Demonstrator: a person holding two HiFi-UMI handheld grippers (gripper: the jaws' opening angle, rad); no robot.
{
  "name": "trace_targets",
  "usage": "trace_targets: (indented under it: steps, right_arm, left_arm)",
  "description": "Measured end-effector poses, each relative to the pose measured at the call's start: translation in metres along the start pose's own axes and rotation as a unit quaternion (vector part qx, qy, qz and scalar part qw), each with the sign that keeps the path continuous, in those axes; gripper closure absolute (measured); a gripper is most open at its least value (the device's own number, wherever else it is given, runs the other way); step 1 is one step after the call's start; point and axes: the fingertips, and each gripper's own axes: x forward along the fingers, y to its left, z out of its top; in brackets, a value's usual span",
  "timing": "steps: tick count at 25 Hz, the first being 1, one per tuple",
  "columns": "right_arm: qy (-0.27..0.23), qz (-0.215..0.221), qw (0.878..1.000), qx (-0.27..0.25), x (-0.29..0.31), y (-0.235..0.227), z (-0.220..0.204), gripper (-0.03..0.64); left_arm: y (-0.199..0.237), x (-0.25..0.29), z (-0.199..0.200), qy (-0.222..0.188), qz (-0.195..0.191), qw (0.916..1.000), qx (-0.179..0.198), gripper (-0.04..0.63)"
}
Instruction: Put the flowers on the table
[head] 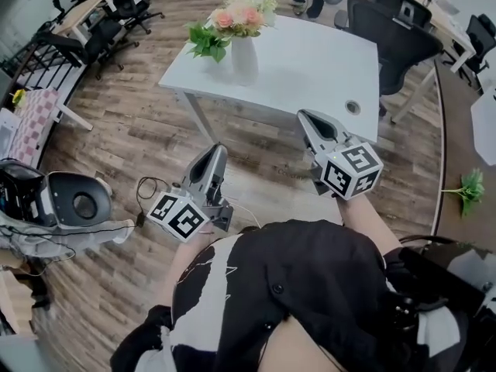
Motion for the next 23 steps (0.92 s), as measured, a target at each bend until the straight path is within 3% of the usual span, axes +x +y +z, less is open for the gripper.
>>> trace_targets:
  steps: [9, 23]
  right_arm:
    - [0.013, 0.024, 0.999, -0.018, -0.027, -0.02, 0.009, 0.603]
    - [0.033, 0.049, 0.998, -0.01, -0.054, -0.027, -0.01, 0.603]
  left_arm:
    - [-0.032, 0.031, -0.016, 0.008, 0.003, 0.9999, 0.013, 0.584]
    - [-0.056, 0.03, -0.038, 0.008, 0.033, 0.9993, 0.012, 0.584]
